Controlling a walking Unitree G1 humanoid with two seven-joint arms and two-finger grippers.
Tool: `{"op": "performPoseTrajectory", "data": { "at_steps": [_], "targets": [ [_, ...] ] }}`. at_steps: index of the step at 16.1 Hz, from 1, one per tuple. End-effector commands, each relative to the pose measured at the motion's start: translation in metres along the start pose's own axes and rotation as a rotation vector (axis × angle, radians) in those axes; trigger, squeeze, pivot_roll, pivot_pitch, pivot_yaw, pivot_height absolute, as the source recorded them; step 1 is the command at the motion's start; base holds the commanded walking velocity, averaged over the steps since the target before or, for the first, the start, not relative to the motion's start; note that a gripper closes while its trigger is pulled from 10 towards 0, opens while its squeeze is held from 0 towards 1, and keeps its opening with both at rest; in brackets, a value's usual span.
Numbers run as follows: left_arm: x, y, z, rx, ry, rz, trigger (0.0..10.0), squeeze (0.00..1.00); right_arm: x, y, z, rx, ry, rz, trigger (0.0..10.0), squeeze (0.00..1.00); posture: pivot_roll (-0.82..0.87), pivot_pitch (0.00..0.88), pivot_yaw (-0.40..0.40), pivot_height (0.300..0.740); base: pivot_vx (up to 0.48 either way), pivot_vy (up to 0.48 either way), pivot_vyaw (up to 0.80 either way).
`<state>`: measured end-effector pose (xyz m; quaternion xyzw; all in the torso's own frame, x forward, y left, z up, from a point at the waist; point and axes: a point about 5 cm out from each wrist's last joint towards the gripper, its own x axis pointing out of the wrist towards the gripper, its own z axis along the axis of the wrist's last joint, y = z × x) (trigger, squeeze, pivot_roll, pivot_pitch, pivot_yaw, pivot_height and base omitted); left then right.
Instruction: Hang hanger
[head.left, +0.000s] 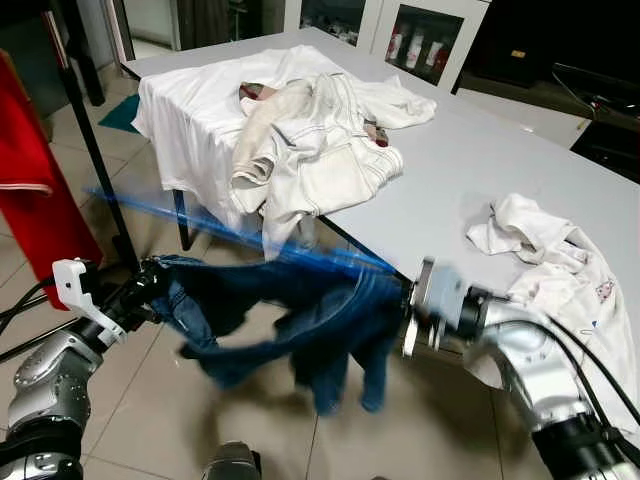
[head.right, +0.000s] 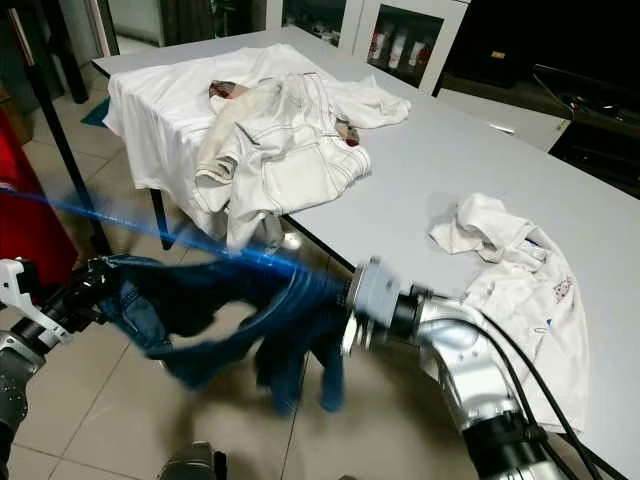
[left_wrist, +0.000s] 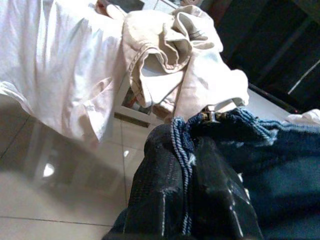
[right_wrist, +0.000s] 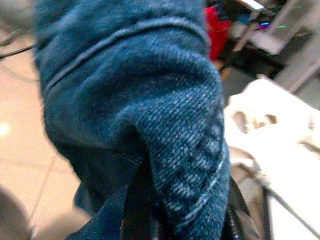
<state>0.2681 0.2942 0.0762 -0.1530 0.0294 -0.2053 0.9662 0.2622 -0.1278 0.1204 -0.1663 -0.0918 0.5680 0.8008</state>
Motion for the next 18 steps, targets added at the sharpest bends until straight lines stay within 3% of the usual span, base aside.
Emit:
{"op": "performPoseTrajectory", "data": {
  "at_steps": [1, 7, 11, 14, 18],
  "targets": [
    [0.009, -0.004, 0.009, 0.033, 0.001, -0.046, 0.0, 0.00, -0.002, -0.003, 0.008, -0.061, -0.009, 0.021, 0.0, 0.00, 0.17, 0.014, -0.108, 0.710, 0.000, 0.000, 0.00],
    [0.021, -0.014, 0.029, 0.101, -0.021, -0.134, 0.0, 0.00, -0.002, 0.010, -0.014, -0.266, 0.209, 0.224, 0.0, 0.00, 0.18, 0.017, -0.111, 0.710, 0.000, 0.000, 0.00],
    [0.024, -0.027, 0.036, 0.126, -0.026, -0.204, 0.0, 0.00, -0.005, 0.003, -0.036, -0.268, 0.414, 0.203, 0.0, 0.00, 0.18, 0.017, -0.111, 0.710, 0.000, 0.000, 0.00],
    [0.022, -0.030, 0.030, 0.129, 0.003, -0.220, 0.0, 0.00, -0.009, -0.003, -0.040, -0.254, 0.439, 0.163, 0.0, 0.00, 0.18, 0.018, -0.110, 0.710, 0.000, 0.000, 0.00],
    [0.012, -0.025, 0.015, 0.135, 0.083, -0.192, 0.0, 0.00, -0.020, -0.011, -0.032, -0.250, 0.383, 0.184, 0.0, 0.00, 0.18, 0.017, -0.107, 0.710, 0.000, 0.000, 0.00]
  ]
}}
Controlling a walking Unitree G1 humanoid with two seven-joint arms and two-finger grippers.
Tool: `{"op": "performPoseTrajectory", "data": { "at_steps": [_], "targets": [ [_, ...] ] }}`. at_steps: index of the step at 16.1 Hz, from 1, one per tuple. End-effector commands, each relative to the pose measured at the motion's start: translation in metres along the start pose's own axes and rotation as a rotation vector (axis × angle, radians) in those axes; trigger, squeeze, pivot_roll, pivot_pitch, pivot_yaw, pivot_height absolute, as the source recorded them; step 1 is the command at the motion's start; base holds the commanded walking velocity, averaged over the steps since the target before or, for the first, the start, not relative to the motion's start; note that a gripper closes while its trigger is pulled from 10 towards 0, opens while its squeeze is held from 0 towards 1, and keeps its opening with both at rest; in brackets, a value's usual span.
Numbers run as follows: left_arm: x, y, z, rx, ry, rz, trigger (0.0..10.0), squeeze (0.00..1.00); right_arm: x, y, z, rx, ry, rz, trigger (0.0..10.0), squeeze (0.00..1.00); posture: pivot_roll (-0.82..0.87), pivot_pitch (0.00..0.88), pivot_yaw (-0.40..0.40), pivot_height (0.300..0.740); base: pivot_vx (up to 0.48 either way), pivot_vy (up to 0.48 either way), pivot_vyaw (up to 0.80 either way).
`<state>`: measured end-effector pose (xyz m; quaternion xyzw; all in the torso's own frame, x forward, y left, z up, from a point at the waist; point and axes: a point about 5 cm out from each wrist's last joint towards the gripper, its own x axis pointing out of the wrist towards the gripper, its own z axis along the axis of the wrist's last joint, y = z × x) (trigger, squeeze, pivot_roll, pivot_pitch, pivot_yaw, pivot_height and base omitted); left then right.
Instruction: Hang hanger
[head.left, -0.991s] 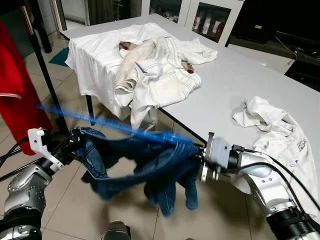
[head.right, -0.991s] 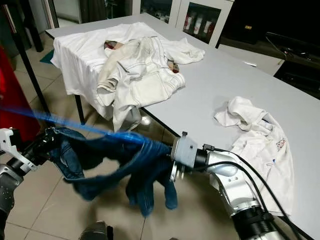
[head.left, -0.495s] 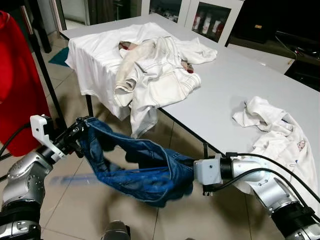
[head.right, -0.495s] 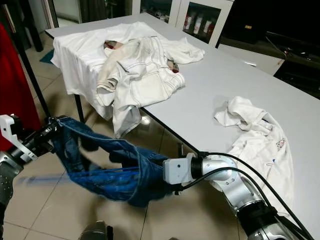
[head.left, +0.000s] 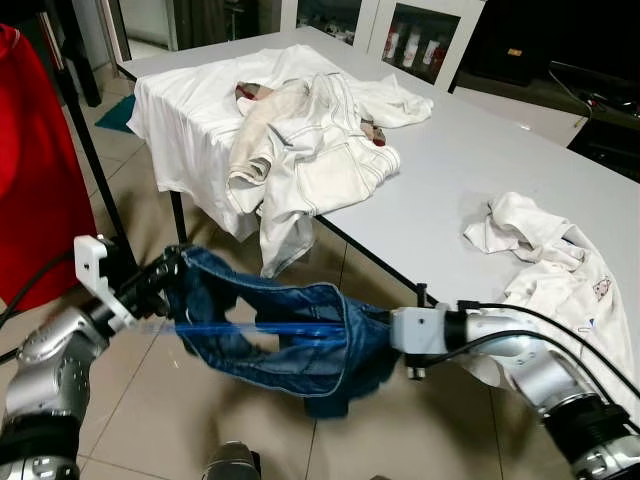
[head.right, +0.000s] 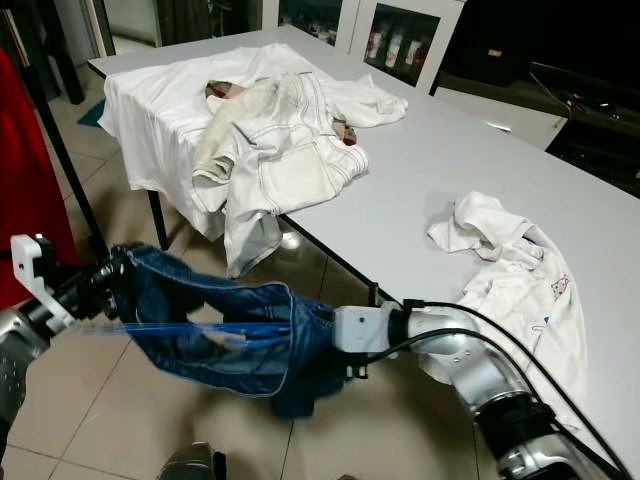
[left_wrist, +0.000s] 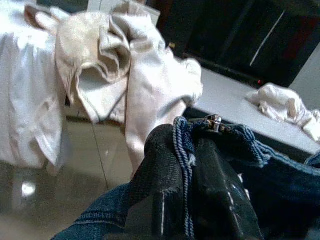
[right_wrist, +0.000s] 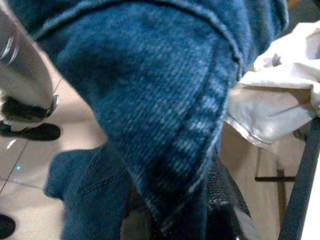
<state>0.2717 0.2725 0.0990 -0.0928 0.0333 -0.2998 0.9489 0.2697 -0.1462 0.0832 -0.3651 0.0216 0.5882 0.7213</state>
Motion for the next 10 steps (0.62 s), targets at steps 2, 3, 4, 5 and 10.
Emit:
{"op": "performPoseTrajectory", "data": {
  "at_steps": [2, 3, 4, 5, 10],
  "targets": [
    [-0.002, -0.002, -0.005, 0.017, 0.037, -0.006, 0.0, 0.00, -0.016, -0.014, 0.001, -0.040, 0.003, 0.006, 0.0, 0.00, 0.18, 0.014, -0.107, 0.710, 0.000, 0.000, 0.00],
    [-0.003, -0.002, -0.006, 0.017, 0.040, -0.005, 0.0, 0.00, -0.017, -0.014, 0.001, -0.045, 0.007, 0.016, 0.0, 0.00, 0.18, 0.014, -0.107, 0.710, 0.000, 0.000, 0.00],
    [-0.006, -0.001, -0.008, 0.018, 0.052, -0.001, 0.0, 0.00, -0.021, -0.015, -0.003, -0.077, 0.044, 0.042, 0.0, 0.00, 0.18, 0.014, -0.108, 0.710, 0.000, 0.000, 0.00],
    [-0.007, -0.001, -0.010, 0.019, 0.057, 0.002, 0.0, 0.00, -0.024, -0.015, -0.007, -0.111, 0.084, 0.073, 0.0, 0.00, 0.18, 0.012, -0.111, 0.710, 0.000, 0.000, 0.00],
    [-0.009, -0.001, -0.009, 0.028, 0.054, 0.003, 0.0, 0.00, -0.027, -0.025, -0.026, -0.195, 0.300, 0.066, 0.0, 0.00, 0.19, 0.008, -0.116, 0.710, 0.000, 0.000, 0.00]
  ]
}}
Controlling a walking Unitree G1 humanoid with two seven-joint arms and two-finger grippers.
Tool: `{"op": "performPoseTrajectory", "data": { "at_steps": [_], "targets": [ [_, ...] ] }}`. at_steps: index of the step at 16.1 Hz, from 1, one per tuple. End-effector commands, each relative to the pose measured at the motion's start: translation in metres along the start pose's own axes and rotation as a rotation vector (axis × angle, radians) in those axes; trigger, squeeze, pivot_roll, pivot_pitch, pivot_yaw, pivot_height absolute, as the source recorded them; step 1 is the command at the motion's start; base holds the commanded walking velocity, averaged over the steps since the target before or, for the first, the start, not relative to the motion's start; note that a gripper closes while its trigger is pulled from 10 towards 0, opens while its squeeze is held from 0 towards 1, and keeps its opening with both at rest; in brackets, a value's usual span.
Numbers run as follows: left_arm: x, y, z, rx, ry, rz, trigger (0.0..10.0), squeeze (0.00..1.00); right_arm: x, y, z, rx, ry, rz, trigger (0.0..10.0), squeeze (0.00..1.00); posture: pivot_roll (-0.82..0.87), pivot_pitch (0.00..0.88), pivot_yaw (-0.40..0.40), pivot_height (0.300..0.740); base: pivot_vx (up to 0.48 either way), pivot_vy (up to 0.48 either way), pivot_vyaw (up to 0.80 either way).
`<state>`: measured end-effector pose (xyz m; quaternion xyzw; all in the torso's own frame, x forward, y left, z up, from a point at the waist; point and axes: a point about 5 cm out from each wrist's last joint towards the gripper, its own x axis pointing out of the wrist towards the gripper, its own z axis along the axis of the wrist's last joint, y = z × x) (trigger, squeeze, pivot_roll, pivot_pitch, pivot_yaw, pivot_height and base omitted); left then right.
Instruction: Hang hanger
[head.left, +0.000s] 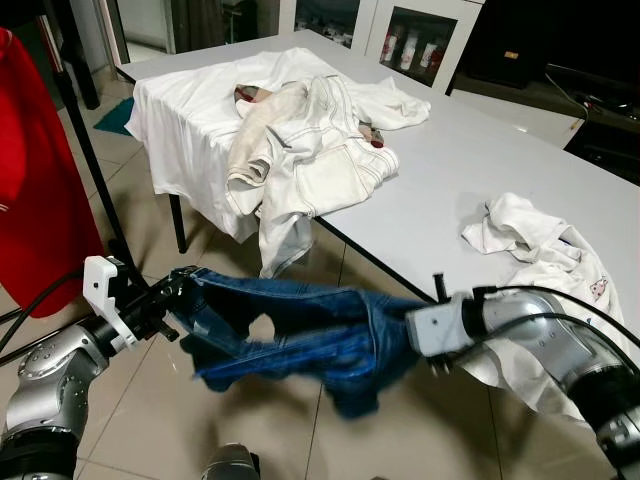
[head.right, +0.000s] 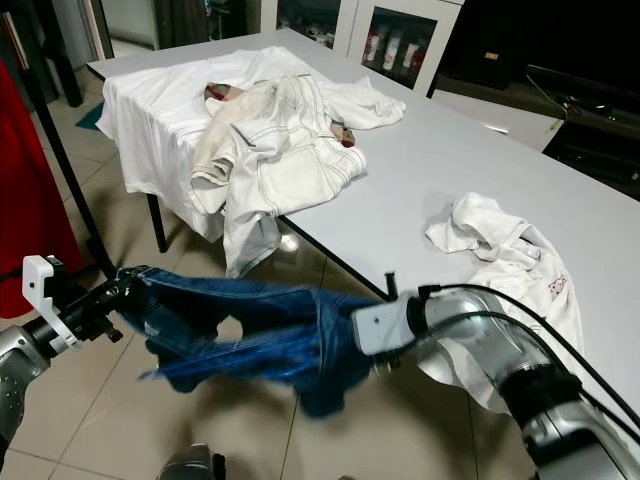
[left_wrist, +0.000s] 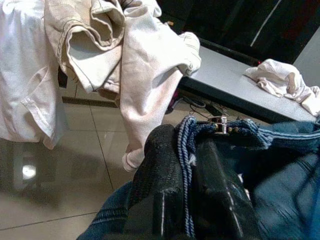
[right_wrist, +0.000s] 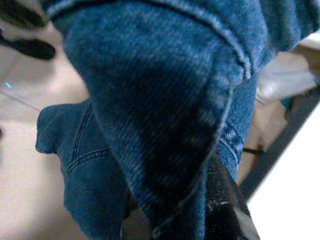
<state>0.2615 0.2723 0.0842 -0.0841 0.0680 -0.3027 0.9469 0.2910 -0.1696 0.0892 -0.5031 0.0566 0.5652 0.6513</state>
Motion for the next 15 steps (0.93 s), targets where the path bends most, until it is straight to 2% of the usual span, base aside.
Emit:
{"op": "performPoseTrajectory", "data": {
  "at_steps": [1, 2, 4, 6, 9, 11, 12, 15],
  "targets": [
    [-0.001, 0.001, 0.007, 0.034, -0.019, 0.002, 0.0, 0.00, -0.008, -0.002, -0.015, 0.012, 0.098, -0.011, 0.0, 0.00, 0.19, 0.006, -0.116, 0.710, 0.000, 0.000, 0.00],
    [-0.001, 0.000, 0.007, 0.034, -0.019, -0.001, 0.0, 0.00, -0.009, -0.004, -0.017, 0.039, 0.100, -0.033, 0.0, 0.00, 0.19, 0.006, -0.116, 0.710, 0.000, 0.000, 0.00],
    [-0.002, 0.001, 0.003, 0.035, -0.005, 0.003, 0.0, 0.00, -0.008, -0.005, -0.010, 0.093, 0.015, -0.049, 0.0, 0.00, 0.19, 0.003, -0.114, 0.710, 0.000, 0.000, 0.00],
    [-0.003, -0.001, -0.002, 0.039, 0.014, -0.001, 0.0, 0.00, -0.009, -0.001, -0.003, 0.107, -0.065, -0.020, 0.0, 0.00, 0.19, 0.003, -0.114, 0.710, 0.000, 0.000, 0.00],
    [-0.003, -0.002, -0.007, 0.048, 0.039, -0.011, 0.0, 0.00, -0.015, 0.010, 0.000, 0.148, -0.125, 0.070, 0.0, 0.00, 0.18, 0.004, -0.113, 0.710, 0.000, 0.000, 0.00],
    [-0.004, -0.002, -0.010, 0.051, 0.051, -0.012, 0.0, 0.00, -0.017, 0.011, 0.002, 0.180, -0.160, 0.089, 0.0, 0.00, 0.18, 0.005, -0.113, 0.710, 0.000, 0.000, 0.00],
    [-0.005, -0.003, -0.012, 0.052, 0.055, -0.012, 0.0, 0.00, -0.017, 0.010, 0.000, 0.182, -0.144, 0.087, 0.0, 0.00, 0.18, 0.005, -0.113, 0.710, 0.000, 0.000, 0.00],
    [-0.006, -0.003, -0.012, 0.054, 0.053, -0.014, 0.0, 0.00, -0.014, 0.004, -0.016, 0.186, 0.016, 0.054, 0.0, 0.00, 0.19, 0.003, -0.115, 0.710, 0.000, 0.000, 0.00]
  ]
}}
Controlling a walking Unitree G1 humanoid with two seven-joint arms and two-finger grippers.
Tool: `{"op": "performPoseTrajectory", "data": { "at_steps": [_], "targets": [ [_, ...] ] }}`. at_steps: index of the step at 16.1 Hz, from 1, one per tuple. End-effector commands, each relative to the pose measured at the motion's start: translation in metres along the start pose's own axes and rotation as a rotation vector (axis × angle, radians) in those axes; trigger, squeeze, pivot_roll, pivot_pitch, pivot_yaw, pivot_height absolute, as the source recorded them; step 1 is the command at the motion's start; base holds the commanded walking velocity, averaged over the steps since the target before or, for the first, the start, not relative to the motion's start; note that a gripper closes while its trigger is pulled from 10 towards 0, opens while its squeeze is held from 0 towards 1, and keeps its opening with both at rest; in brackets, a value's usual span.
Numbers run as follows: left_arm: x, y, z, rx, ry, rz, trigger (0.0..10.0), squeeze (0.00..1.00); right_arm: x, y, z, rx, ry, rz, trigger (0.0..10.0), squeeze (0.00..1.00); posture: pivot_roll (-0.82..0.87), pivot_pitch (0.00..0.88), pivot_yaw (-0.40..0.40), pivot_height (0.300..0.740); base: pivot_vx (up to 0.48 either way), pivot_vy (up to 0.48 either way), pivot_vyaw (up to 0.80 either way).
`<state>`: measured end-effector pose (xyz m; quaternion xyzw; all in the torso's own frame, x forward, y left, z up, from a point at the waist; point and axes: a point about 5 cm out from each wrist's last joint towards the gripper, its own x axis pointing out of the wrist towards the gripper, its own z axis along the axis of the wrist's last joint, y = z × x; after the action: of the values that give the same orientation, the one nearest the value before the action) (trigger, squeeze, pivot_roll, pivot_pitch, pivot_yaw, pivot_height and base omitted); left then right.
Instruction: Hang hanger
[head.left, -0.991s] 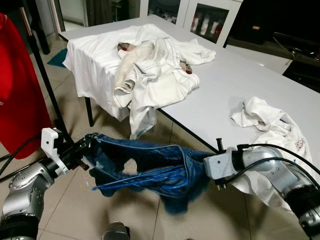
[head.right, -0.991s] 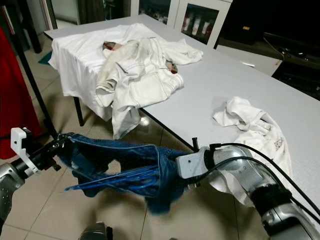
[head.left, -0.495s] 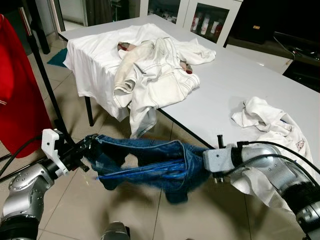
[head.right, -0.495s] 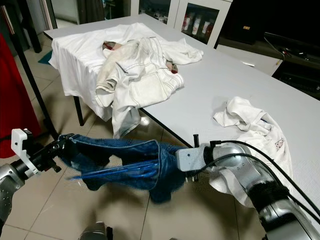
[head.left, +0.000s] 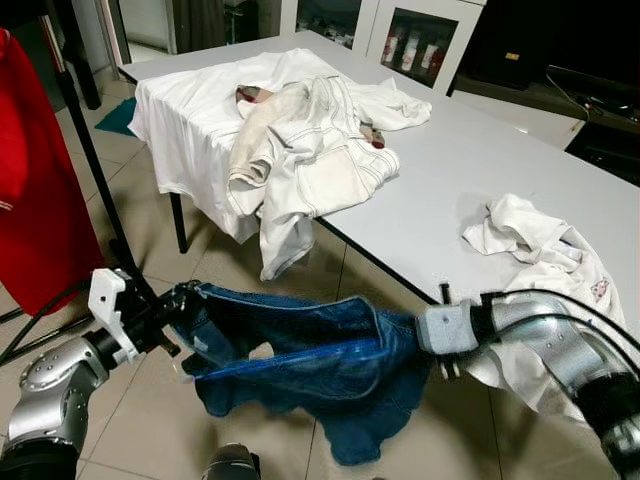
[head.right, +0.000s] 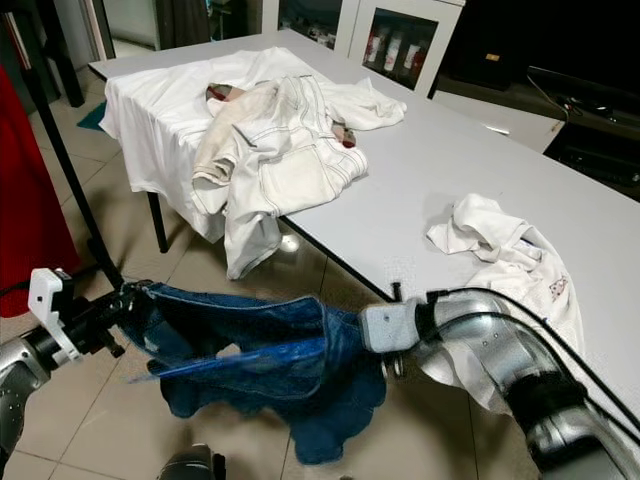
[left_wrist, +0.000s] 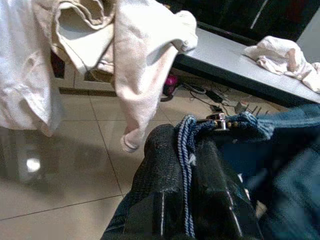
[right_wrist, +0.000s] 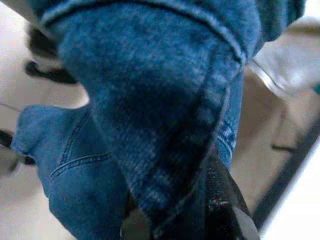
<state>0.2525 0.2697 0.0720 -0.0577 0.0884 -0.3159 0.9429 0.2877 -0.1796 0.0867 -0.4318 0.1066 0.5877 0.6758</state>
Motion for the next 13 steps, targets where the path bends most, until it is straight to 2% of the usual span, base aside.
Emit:
{"op": "performPoseTrajectory", "data": {
  "at_steps": [1, 4, 6, 7, 10, 13],
  "targets": [
    [-0.001, 0.001, 0.001, 0.016, -0.006, 0.006, 0.0, 0.00, -0.008, -0.004, -0.011, 0.025, 0.084, -0.021, 0.0, 0.00, 0.19, 0.003, -0.114, 0.710, 0.000, 0.000, 0.00],
    [0.002, -0.005, 0.000, 0.018, -0.011, -0.016, 0.0, 0.00, -0.002, -0.007, -0.012, 0.066, 0.121, -0.051, 0.0, 0.00, 0.20, 0.003, -0.112, 0.710, 0.000, 0.000, 0.00],
    [0.005, -0.012, -0.005, 0.012, -0.004, -0.039, 0.0, 0.00, 0.005, -0.007, -0.009, 0.138, 0.092, -0.056, 0.0, 0.00, 0.20, 0.002, -0.108, 0.710, 0.000, 0.000, 0.00],
    [0.005, -0.012, -0.005, 0.012, -0.004, -0.039, 0.0, 0.00, 0.005, -0.007, -0.009, 0.138, 0.092, -0.056, 0.0, 0.00, 0.20, 0.002, -0.108, 0.710, 0.000, 0.000, 0.00],
    [0.002, -0.013, -0.018, 0.018, 0.060, -0.041, 0.0, 0.00, -0.001, 0.003, -0.007, 0.141, 0.042, 0.024, 0.0, 0.00, 0.19, 0.000, -0.111, 0.710, 0.000, 0.000, 0.00],
    [0.001, -0.014, -0.023, 0.024, 0.089, -0.041, 0.0, 0.00, -0.007, 0.015, 0.003, 0.161, -0.070, 0.134, 0.0, 0.00, 0.19, 0.000, -0.112, 0.710, 0.000, 0.000, 0.00]
  ]
}}
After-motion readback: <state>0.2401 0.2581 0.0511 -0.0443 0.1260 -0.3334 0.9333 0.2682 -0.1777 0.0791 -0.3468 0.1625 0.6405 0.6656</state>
